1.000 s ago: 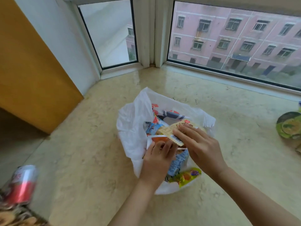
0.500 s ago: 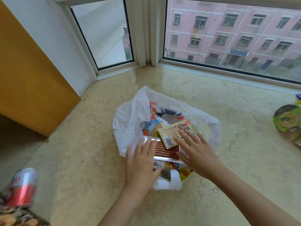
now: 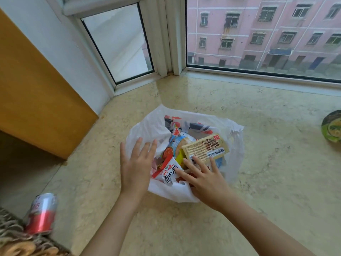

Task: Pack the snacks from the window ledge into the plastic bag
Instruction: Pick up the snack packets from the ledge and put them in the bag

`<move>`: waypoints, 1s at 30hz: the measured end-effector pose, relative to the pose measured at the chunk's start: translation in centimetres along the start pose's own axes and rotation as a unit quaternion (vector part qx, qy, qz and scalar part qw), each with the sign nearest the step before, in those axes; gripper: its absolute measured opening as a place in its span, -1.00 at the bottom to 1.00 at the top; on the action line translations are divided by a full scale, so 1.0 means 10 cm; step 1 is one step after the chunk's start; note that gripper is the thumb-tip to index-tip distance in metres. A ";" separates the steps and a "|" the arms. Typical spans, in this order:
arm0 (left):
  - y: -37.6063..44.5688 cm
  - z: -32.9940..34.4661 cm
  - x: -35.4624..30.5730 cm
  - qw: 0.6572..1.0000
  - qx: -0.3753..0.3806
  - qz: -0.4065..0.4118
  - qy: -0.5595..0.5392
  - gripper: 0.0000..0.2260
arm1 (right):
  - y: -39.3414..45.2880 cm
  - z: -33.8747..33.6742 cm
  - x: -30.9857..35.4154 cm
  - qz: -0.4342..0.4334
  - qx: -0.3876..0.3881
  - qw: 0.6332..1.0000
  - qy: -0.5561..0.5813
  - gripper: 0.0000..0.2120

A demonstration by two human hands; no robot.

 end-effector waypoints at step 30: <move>-0.31 -1.57 -3.34 0.957 -0.094 0.212 -0.176 -0.52 | -2.87 -0.68 -1.98 0.250 -0.120 0.961 0.005 -0.46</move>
Point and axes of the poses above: each hand's wrist, its own y-axis towards the middle knuckle, its own z-axis out of the palm, x = y × z, the point moved 9 cm from there along y, towards the middle knuckle, and after that the axes turned 13 degrees about y, right-handed, at the moved point
